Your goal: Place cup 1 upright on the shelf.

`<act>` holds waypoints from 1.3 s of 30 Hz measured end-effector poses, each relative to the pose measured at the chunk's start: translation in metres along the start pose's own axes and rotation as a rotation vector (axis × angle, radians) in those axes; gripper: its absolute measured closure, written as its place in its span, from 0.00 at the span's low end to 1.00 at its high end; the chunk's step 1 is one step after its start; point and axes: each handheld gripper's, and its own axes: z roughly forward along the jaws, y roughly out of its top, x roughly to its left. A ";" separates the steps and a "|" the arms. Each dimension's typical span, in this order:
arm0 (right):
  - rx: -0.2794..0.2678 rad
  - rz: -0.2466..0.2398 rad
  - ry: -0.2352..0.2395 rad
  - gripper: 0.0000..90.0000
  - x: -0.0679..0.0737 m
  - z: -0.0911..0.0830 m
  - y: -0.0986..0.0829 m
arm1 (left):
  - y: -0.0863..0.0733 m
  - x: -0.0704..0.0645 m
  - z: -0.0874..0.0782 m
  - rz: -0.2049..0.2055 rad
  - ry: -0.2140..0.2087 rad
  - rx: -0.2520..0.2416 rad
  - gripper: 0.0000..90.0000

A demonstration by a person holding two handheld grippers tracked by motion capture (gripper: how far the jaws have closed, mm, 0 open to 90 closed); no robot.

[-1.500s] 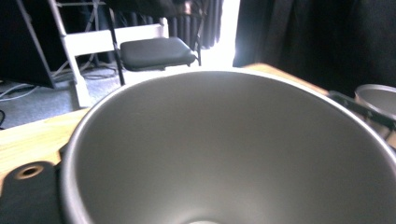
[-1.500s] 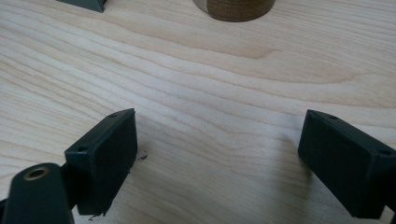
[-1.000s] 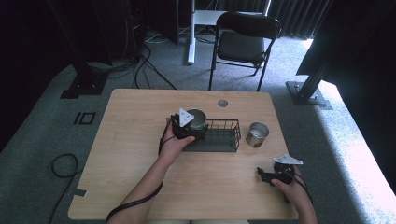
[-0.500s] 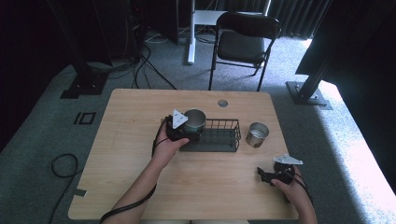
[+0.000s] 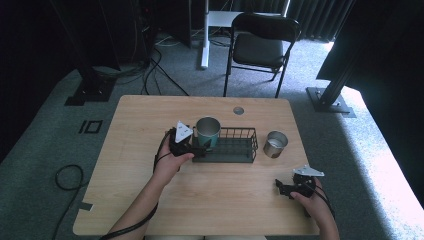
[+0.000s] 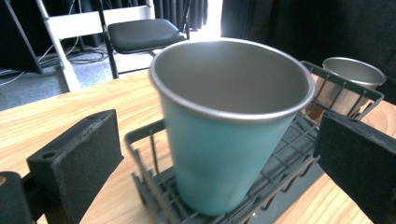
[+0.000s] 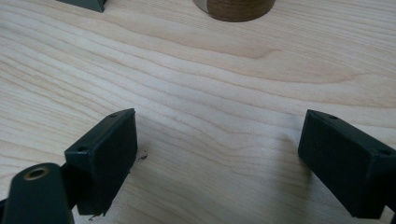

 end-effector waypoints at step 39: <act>0.000 -0.002 0.000 0.13 0.000 0.000 0.000 | -0.043 0.056 -0.072 -0.031 0.024 0.057 0.02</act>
